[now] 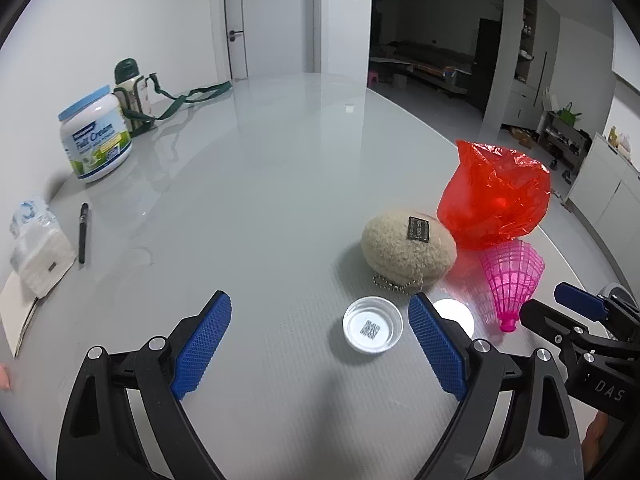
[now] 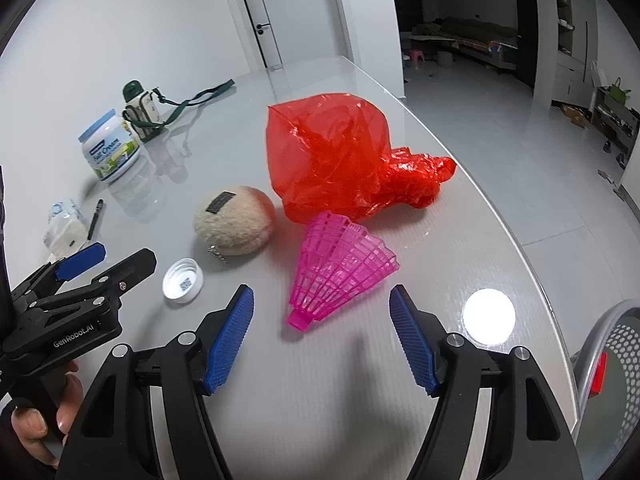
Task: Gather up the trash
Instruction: 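Close the right tool on the pink shuttlecock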
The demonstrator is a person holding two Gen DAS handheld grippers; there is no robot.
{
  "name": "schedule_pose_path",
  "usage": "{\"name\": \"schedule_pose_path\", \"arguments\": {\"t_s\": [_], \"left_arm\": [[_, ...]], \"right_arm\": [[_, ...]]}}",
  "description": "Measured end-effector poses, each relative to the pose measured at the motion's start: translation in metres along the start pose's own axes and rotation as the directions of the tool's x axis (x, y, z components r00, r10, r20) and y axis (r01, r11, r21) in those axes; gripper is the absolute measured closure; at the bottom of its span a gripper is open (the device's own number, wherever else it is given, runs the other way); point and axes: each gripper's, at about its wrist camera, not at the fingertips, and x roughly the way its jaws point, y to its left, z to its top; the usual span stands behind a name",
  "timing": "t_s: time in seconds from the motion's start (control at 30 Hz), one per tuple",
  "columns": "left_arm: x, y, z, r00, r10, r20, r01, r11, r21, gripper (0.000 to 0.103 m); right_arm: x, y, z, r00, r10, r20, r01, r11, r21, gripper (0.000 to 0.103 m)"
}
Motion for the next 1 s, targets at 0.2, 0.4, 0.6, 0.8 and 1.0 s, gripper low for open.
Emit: {"name": "schedule_pose_path", "arguments": {"t_s": [0.2, 0.4, 0.6, 0.8, 1.0], "left_arm": [[0.007, 0.004, -0.003, 1.0, -0.015, -0.01, 0.015, 1.0, 0.001, 0.014], [0.008, 0.011, -0.005, 1.0, -0.01, -0.008, 0.01, 1.0, -0.011, 0.014], [0.015, 0.009, -0.009, 1.0, -0.007, -0.03, 0.007, 1.0, -0.001, 0.014], [0.016, 0.008, -0.011, 0.999, -0.005, -0.032, 0.005, 1.0, 0.009, 0.014], [0.015, 0.006, -0.012, 0.999, -0.015, -0.035, 0.015, 1.0, 0.008, 0.013]], "right_arm": [[0.009, 0.002, 0.005, 1.0, -0.023, -0.011, 0.023, 0.999, 0.023, 0.035], [0.021, 0.007, 0.01, 0.997, -0.071, -0.021, 0.071, 0.997, 0.038, 0.036], [0.035, 0.006, 0.013, 0.992, -0.113, -0.049, 0.115, 0.992, 0.045, 0.036], [0.04, 0.002, 0.012, 0.991, -0.127, -0.043, 0.129, 0.99, 0.057, 0.036], [0.038, 0.003, 0.007, 0.993, -0.112, -0.044, 0.114, 0.993, 0.041, 0.056]]}}
